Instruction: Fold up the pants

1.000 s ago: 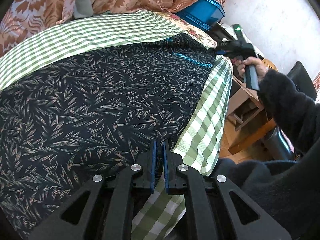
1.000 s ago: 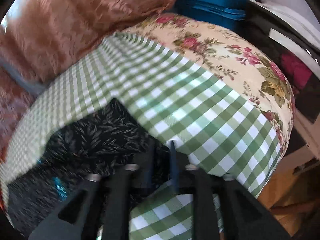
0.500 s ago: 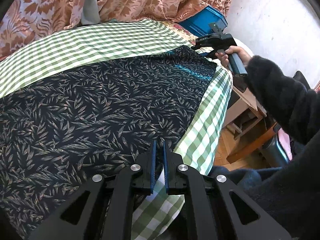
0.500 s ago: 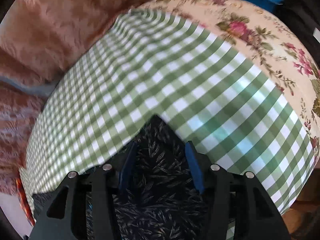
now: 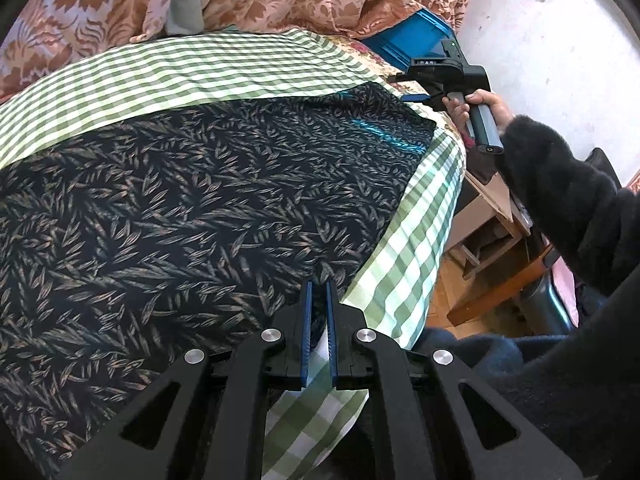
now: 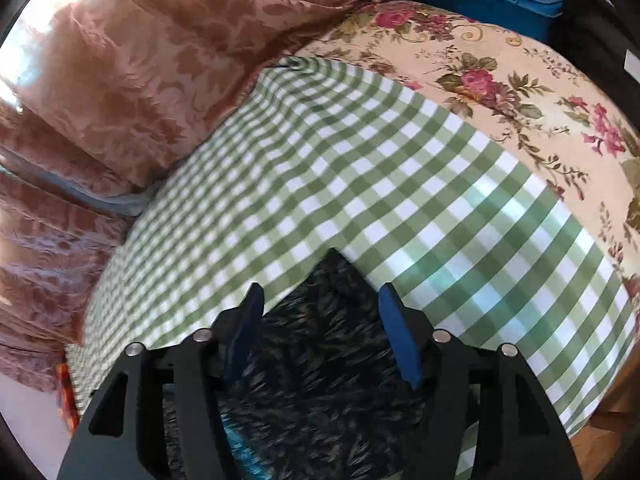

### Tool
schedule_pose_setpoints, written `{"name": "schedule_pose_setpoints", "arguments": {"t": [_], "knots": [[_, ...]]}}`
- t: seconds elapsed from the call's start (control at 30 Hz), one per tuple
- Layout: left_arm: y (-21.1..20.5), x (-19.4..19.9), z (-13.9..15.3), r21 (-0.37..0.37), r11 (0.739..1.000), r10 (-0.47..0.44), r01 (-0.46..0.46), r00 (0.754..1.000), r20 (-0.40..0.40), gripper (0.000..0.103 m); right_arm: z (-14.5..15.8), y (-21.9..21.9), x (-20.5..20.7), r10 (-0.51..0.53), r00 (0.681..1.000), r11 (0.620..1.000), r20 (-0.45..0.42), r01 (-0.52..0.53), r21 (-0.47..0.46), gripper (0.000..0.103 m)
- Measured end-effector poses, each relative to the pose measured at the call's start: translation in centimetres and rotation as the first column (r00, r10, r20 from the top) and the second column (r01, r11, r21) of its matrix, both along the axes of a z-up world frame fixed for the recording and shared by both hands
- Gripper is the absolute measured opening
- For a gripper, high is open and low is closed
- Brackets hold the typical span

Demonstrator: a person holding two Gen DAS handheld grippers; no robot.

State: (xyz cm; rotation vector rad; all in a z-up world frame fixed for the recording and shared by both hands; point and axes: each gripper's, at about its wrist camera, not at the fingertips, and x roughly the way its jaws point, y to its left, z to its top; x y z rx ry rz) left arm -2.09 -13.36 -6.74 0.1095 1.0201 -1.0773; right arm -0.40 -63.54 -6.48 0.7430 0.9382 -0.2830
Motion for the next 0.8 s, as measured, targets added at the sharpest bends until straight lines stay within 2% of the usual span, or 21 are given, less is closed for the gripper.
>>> {"name": "schedule_pose_setpoints", "arguments": {"t": [0.07, 0.17, 0.23, 0.27, 0.33, 0.37, 0.5, 0.63, 0.67, 0.73, 0.8], "knots": [[0.0, 0.0, -0.2, 0.003, 1.000, 0.005, -0.005, 1.000, -0.006, 0.004, -0.7, 0.5, 0.7, 0.042, 0.999, 0.999, -0.024, -0.041, 0.019, 0.056], [-0.2, -0.1, -0.4, 0.011, 1.000, 0.004, -0.004, 1.000, -0.004, 0.004, -1.5, 2.4, 1.4, 0.131, 0.987, 0.991, -0.091, -0.134, -0.026, 0.047], [-0.3, -0.1, -0.5, 0.015, 1.000, 0.003, -0.003, 1.000, -0.003, 0.004, -1.8, 4.2, 1.9, 0.212, 0.969, 0.974, -0.130, -0.221, -0.059, 0.033], [-0.3, -0.1, -0.5, 0.016, 1.000, 0.005, -0.004, 1.000, -0.004, 0.004, -2.1, 5.0, 1.9, 0.235, 0.960, 0.965, -0.154, -0.250, -0.084, 0.030], [-0.3, -0.1, -0.5, 0.015, 1.000, 0.009, -0.009, 1.000, -0.007, 0.004, -2.6, 6.6, 2.1, 0.268, 0.937, 0.935, -0.224, -0.309, -0.175, 0.007], [-0.3, -0.1, -0.5, 0.013, 1.000, 0.012, -0.011, 1.000, -0.007, 0.004, -2.6, 7.1, 2.0, 0.271, 0.934, 0.926, -0.234, -0.319, -0.204, 0.001], [-0.3, -0.2, -0.5, 0.015, 1.000, 0.012, -0.012, 1.000, -0.001, 0.004, -1.0, 7.5, 1.1, 0.220, 0.958, 0.920, -0.186, -0.267, -0.288, 0.000], [-0.3, -0.3, -0.6, 0.015, 1.000, 0.016, -0.016, 1.000, 0.001, 0.004, 2.2, 6.4, -0.7, 0.114, 0.993, 0.937, -0.029, -0.117, -0.329, 0.000], [-0.3, -0.3, -0.6, 0.015, 1.000, 0.017, -0.017, 1.000, 0.002, 0.004, 2.6, 5.8, -1.1, 0.092, 0.996, 0.948, 0.011, -0.085, -0.306, 0.002], [-0.3, -0.3, -0.6, 0.015, 1.000, 0.020, -0.020, 1.000, 0.003, 0.004, 2.5, 5.1, -0.9, 0.061, 0.998, 0.947, 0.012, -0.054, -0.317, 0.004], [-0.3, -0.3, -0.6, 0.015, 1.000, 0.022, -0.022, 1.000, 0.004, 0.004, 1.6, 4.8, -0.2, 0.034, 0.999, 0.938, -0.030, -0.042, -0.344, 0.004]]}}
